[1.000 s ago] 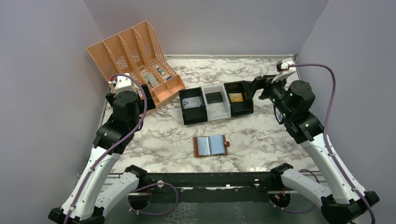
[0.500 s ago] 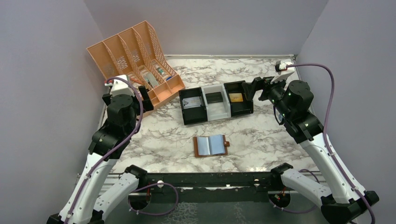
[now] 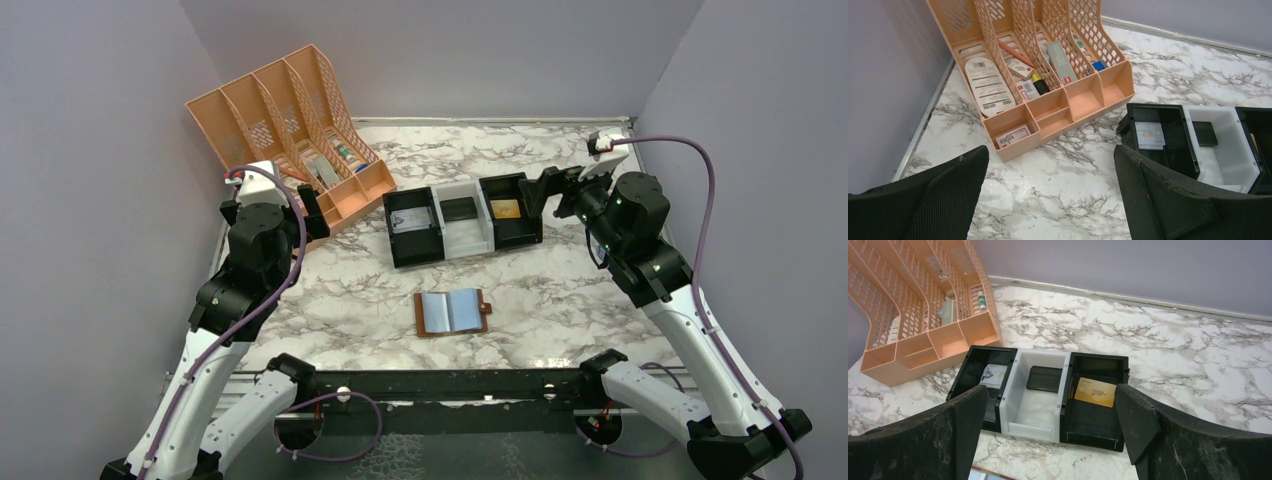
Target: Take the credit cards out of the card holder
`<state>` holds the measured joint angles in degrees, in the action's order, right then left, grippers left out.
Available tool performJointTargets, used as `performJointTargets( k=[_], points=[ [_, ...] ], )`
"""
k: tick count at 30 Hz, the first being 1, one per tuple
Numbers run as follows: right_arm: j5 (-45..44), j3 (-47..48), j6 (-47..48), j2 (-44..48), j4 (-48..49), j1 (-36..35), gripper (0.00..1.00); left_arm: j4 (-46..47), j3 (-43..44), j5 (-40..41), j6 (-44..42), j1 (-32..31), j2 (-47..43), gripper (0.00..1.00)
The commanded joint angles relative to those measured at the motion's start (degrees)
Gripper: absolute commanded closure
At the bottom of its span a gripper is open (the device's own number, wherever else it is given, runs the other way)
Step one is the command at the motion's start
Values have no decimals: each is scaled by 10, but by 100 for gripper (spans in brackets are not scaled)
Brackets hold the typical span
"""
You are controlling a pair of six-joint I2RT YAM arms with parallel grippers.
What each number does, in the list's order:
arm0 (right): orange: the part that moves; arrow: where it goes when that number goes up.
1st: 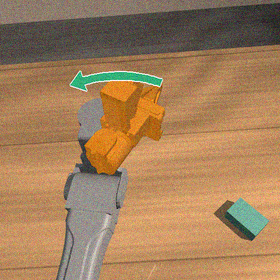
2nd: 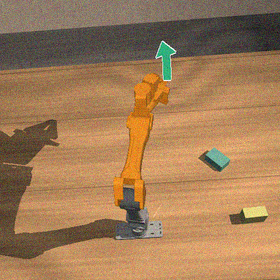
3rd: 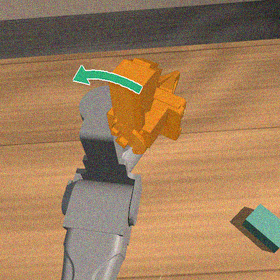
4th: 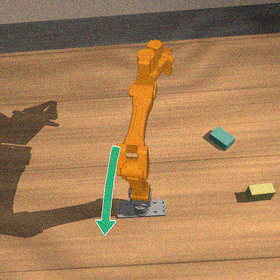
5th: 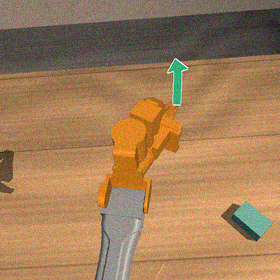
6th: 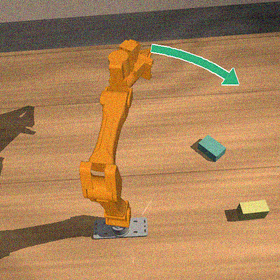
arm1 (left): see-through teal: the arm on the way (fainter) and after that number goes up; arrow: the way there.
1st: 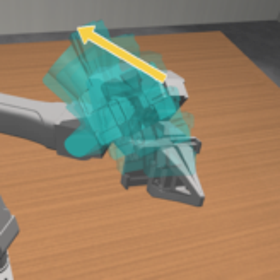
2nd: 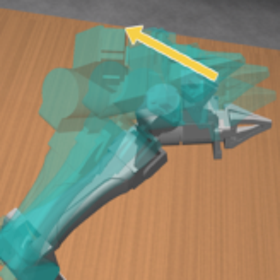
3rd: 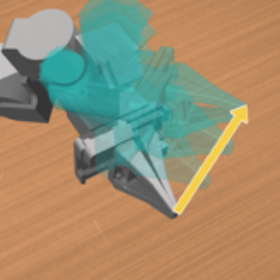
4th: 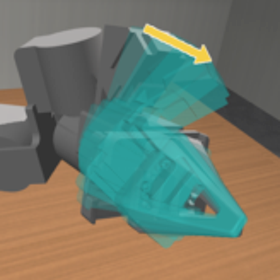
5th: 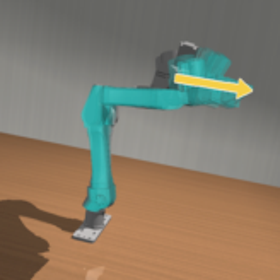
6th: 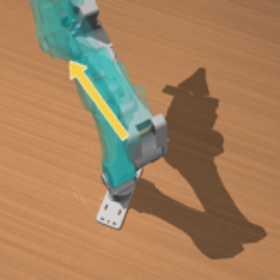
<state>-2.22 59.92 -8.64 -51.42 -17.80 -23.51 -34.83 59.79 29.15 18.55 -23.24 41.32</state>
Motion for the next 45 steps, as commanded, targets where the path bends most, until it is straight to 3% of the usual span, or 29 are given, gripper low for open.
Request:
performJointTargets(
  k=[1,45],
  points=[
    [-15,19,13,4,-13,0,0,5,6,-8,2,3,4,1],
    [-46,25,23,1,-40,0,0,-3,8,-20,28,2,16,1]
  ],
)
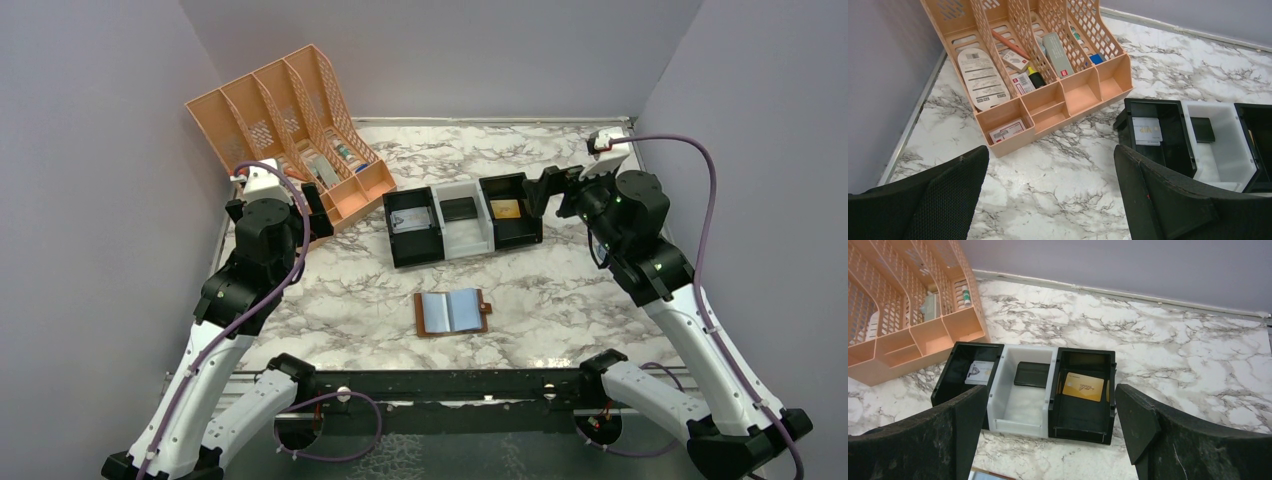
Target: Take the credit cards out of the card holder
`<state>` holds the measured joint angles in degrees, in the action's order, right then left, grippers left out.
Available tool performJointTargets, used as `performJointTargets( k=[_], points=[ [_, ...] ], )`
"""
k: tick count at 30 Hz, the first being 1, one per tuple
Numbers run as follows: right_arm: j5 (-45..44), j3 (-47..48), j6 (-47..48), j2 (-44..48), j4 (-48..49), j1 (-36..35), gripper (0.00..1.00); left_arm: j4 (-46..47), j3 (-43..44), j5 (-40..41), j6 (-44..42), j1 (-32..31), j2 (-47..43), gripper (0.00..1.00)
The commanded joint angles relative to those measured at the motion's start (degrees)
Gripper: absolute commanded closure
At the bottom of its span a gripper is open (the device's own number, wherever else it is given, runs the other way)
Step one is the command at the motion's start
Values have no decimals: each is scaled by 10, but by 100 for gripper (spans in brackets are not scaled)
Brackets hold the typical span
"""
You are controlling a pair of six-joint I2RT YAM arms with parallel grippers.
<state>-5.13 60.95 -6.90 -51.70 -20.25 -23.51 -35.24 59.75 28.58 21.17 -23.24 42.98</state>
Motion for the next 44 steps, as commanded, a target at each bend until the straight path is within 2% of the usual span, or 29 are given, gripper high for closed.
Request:
performJointTargets(
  k=[1,28,44],
  points=[
    [-20,14,6,3,-17,0,0,0,10,-16,0,3,0,1],
    [13,16,-26,23,1,0,0,-15,15,-14,6,3,2,1],
    [17,41,-45,-10,-17,0,0,-18,26,-18,5,3,10,1]
  ],
)
